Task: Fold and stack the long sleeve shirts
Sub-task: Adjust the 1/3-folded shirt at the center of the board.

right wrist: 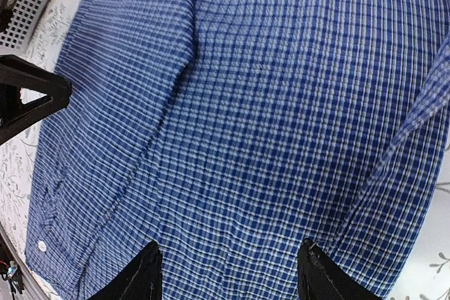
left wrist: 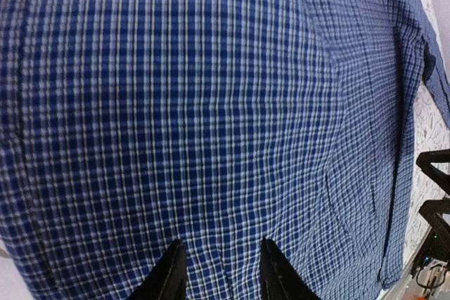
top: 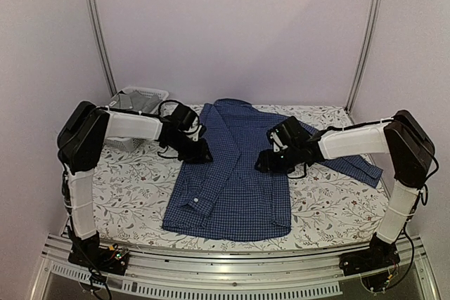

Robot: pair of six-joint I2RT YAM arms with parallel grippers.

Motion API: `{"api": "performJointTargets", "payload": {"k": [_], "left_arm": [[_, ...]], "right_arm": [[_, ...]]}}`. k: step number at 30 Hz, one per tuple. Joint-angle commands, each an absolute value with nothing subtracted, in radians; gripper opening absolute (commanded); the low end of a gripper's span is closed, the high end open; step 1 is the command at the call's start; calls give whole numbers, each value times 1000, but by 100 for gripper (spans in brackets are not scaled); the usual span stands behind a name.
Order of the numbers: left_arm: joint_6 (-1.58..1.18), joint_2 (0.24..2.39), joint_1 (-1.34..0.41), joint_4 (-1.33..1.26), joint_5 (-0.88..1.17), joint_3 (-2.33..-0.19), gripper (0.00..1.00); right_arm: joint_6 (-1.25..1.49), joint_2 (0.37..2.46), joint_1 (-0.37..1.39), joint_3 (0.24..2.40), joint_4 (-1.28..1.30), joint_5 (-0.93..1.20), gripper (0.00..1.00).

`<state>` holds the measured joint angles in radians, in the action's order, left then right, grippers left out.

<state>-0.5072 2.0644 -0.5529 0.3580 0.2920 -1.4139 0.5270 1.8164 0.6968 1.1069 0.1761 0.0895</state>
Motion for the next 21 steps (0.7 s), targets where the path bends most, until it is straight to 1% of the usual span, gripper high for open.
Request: {"api": "performJointTargets", "payload": {"k": [1, 8, 14, 18, 21], "left_arm": [[-567, 1996, -582, 272, 335, -1298, 36], [-596, 1906, -599, 231, 312, -1084, 35], [-605, 1859, -600, 228, 314, -1004, 35], [-600, 1844, -604, 242, 312, -1000, 35], [-587, 1839, -605, 266, 308, -1029, 35]], "right_arm": [[561, 1792, 736, 1019, 186, 82, 64], [640, 1739, 844, 891, 193, 62, 64], [729, 1689, 922, 831, 194, 83, 64], [733, 1639, 911, 844, 229, 41, 64], [718, 1580, 847, 855, 247, 21, 64]]}}
